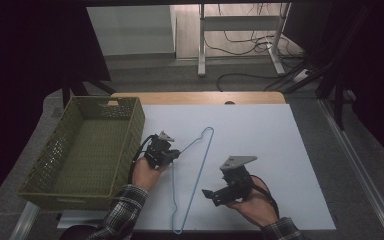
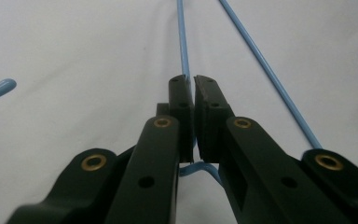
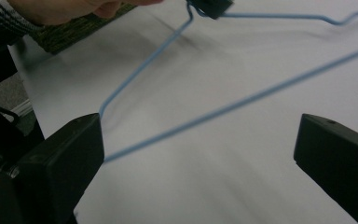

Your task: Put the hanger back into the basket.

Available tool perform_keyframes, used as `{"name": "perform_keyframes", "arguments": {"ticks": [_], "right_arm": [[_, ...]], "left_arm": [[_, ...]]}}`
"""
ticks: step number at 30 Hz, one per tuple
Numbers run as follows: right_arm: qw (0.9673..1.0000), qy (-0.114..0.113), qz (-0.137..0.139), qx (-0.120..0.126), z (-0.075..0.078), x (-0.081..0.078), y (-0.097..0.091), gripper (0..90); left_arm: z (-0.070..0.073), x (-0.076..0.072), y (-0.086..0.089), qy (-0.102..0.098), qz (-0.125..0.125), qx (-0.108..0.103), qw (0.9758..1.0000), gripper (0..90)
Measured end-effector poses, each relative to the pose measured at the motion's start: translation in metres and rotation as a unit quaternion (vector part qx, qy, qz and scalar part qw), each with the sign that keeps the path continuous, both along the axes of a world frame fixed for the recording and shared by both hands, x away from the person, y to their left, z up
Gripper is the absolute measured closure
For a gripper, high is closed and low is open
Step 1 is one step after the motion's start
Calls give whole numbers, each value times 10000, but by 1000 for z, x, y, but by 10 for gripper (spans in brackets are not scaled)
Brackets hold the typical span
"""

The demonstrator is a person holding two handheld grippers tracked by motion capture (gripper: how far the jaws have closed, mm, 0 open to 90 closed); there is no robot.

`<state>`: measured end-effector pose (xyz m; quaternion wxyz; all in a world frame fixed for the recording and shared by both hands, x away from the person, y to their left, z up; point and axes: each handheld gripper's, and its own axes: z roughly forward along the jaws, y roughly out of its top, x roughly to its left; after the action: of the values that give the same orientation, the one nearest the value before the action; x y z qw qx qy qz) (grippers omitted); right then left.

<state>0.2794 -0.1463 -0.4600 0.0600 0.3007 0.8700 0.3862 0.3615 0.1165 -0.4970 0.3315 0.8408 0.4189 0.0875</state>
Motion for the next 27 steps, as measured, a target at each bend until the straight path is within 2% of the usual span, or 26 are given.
{"name": "perform_keyframes", "arguments": {"ticks": [2, 3, 5, 8, 9, 10, 13, 19, 23, 25, 27], "right_arm": [[10000, -27, 50, -3, -2, 2, 7, 28], [9999, -50, 153, -27, -7, 6, 22, 47], [9998, -43, 169, -15, -9, 7, 26, 56], [9995, 50, 294, 63, -19, 15, 45, 107], [9995, 50, 294, 63, -19, 15, 45, 107], [9993, 65, 375, 61, -26, 19, 55, 137], [9990, 49, 447, 3, -34, 24, 66, 173], [9987, 135, 483, 49, -46, 35, 83, 264], [9986, 86, 516, -5, -52, 38, 91, 296], [9984, 204, 521, 53, -57, 40, 96, 319], [9982, 198, 565, 48, -59, 41, 98, 334]], "left_arm": [[0, 0, 0, 14, -14, 9, 10000, 867], [0, 0, 0, 9, 7, -19, 10000, 867], [0, 0, 0, 26, -13, -5, 10000, 867], [-1, 0, 0, 38, 2, -38, 10000, 867], [-1, 0, 0, 43, 1, -41, 10000, 867], [-1, 0, 0, 48, 1, -49, 10000, 867], [-1, -1, 0, 71, -1, -82, 9999, 867], [0, -1, 1, 92, -55, -76, 9999, 867], [0, -2, 0, 102, -52, -111, 9999, 867], [0, -2, 0, 98, -63, -116, 9999, 866], [-1, -2, 0, 107, -55, -119, 9999, 866]]}}
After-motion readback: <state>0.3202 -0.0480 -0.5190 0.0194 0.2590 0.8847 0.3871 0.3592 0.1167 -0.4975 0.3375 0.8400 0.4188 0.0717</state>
